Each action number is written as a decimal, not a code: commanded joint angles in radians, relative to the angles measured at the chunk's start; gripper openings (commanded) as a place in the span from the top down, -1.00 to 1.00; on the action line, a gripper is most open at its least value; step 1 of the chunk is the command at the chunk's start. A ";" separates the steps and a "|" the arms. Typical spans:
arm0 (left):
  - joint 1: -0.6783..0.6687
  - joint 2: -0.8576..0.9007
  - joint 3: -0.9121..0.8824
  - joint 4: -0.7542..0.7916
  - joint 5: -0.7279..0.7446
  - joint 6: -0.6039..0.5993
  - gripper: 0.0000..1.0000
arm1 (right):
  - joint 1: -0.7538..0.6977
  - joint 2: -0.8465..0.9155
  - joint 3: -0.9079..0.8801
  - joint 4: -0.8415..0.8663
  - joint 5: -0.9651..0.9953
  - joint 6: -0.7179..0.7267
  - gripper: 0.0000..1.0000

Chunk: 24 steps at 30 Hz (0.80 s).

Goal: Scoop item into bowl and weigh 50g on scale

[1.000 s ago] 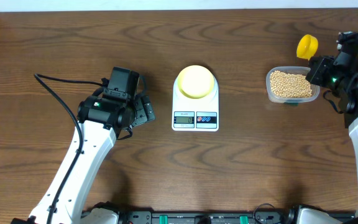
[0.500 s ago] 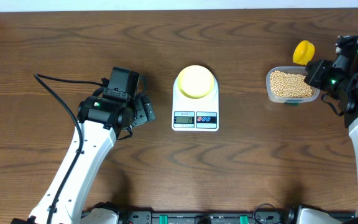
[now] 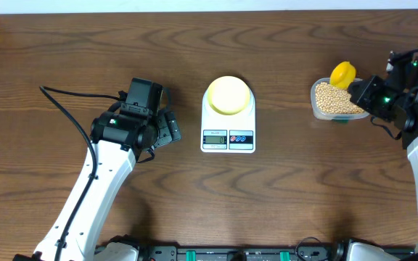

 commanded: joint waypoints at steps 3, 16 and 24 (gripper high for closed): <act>0.003 0.007 0.000 0.028 -0.024 0.017 -0.92 | 0.004 0.000 0.015 -0.025 -0.029 -0.015 0.98; -0.048 0.006 0.000 0.148 0.514 0.455 -0.92 | 0.004 0.000 0.016 0.021 -0.032 -0.079 0.98; -0.069 0.006 -0.012 0.164 0.323 0.356 -0.92 | 0.004 0.000 0.016 0.039 -0.032 -0.079 0.98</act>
